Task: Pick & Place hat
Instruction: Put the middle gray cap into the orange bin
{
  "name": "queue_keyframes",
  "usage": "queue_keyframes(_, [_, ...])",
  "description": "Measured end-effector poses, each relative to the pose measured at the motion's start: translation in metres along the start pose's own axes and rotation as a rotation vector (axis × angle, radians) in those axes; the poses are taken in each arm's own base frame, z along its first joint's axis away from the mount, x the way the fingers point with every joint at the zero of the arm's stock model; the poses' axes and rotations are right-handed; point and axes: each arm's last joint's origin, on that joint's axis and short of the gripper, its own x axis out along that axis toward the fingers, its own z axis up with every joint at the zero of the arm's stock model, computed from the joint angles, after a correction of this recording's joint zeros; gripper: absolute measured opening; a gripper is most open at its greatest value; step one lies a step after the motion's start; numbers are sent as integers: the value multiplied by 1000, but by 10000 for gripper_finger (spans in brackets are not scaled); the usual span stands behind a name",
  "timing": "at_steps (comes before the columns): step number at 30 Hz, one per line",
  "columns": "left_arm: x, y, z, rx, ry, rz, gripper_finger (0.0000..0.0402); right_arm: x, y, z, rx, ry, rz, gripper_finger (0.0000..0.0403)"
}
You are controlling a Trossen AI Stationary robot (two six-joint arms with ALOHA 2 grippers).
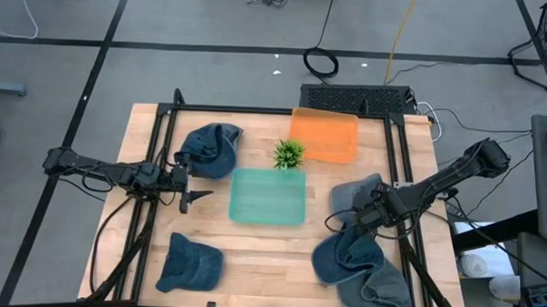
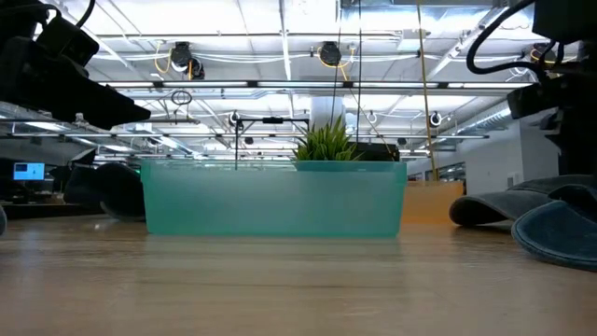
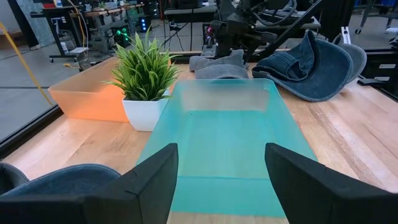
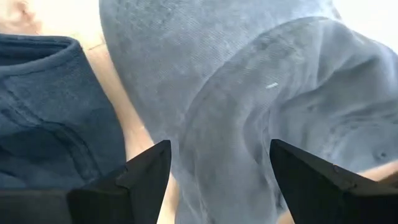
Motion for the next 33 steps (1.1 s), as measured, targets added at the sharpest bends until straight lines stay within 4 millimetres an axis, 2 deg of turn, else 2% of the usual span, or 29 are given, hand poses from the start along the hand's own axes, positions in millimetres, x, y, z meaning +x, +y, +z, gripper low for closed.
queue_keyframes(10, [0,0,0,0,0,0,250,8,1,-2,-12,-5,19,260])
queue_keyframes(17, [0,0,0,0,0,0,250,13,0,-7,-30,68,54,252])
queue_keyframes(21, [0,0,0,0,0,0,250,17,-2,-11,-37,97,58,215])
queue_keyframes(33, [0,0,0,0,0,0,250,21,-2,-12,45,98,61,56])
